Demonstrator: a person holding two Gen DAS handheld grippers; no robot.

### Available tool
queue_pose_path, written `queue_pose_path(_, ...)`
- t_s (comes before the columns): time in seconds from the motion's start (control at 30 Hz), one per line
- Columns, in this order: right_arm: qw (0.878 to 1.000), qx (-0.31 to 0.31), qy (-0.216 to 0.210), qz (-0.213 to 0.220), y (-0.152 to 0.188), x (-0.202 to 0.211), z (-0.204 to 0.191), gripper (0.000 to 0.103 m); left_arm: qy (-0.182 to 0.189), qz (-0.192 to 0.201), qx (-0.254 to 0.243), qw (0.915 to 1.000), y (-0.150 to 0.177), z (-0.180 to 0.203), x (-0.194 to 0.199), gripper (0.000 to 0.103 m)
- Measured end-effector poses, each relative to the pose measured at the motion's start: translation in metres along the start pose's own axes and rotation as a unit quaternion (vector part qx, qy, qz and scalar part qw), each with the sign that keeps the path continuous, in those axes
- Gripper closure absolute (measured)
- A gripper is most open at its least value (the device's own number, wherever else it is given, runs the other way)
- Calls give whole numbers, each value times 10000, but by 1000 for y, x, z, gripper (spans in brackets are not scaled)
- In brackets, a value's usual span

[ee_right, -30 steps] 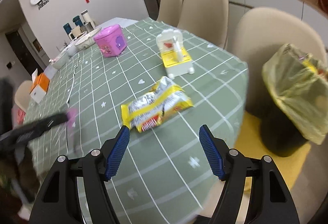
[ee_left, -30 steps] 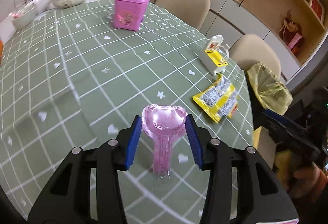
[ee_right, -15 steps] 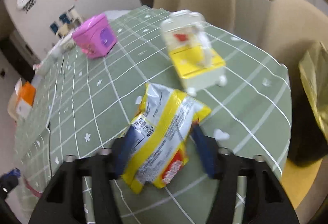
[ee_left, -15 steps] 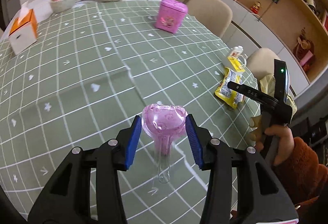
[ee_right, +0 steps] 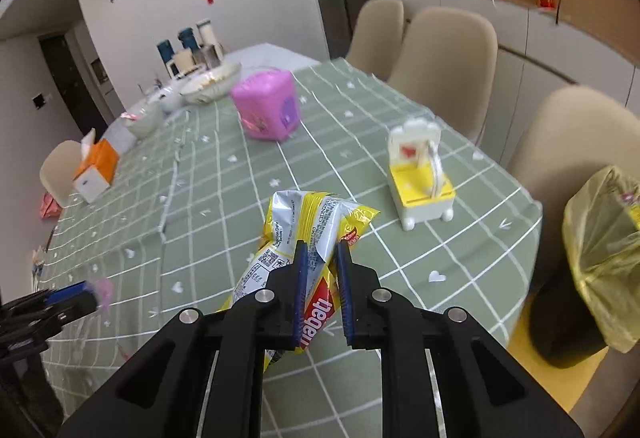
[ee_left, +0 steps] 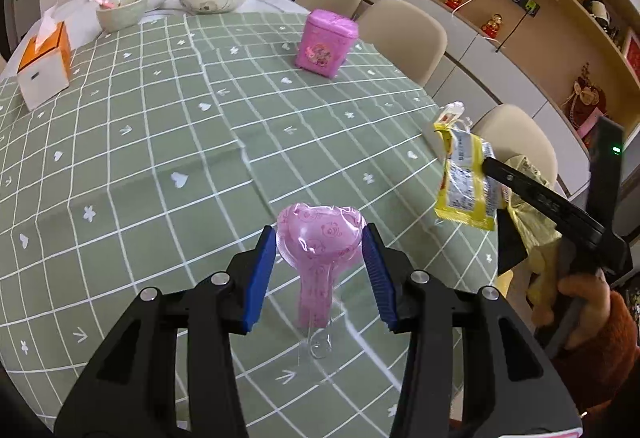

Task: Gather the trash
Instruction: 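Lift both held items and carry them to the bin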

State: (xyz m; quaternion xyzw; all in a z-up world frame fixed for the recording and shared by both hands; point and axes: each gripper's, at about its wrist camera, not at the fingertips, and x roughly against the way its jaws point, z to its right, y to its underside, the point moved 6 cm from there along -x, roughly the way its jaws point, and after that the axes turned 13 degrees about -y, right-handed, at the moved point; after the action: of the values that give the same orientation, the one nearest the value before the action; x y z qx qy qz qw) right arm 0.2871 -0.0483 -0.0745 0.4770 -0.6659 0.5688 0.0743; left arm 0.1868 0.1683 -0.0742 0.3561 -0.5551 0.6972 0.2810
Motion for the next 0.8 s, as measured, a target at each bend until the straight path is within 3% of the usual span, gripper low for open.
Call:
queue_pose_path(0.17,9997,108,68,213,-2,43,-3,88,98,195,-132,9997,-14,19,7,61)
queue_pose_path(0.4,9969,297,414,598,-12,106,8,88,361,762,-456,9954,-53,69,32,61)
queue_pose_path(0.8,9858,341,1090,1234,-28,221,84,88,1046,1641,-1210,9734,-107,223,77,61)
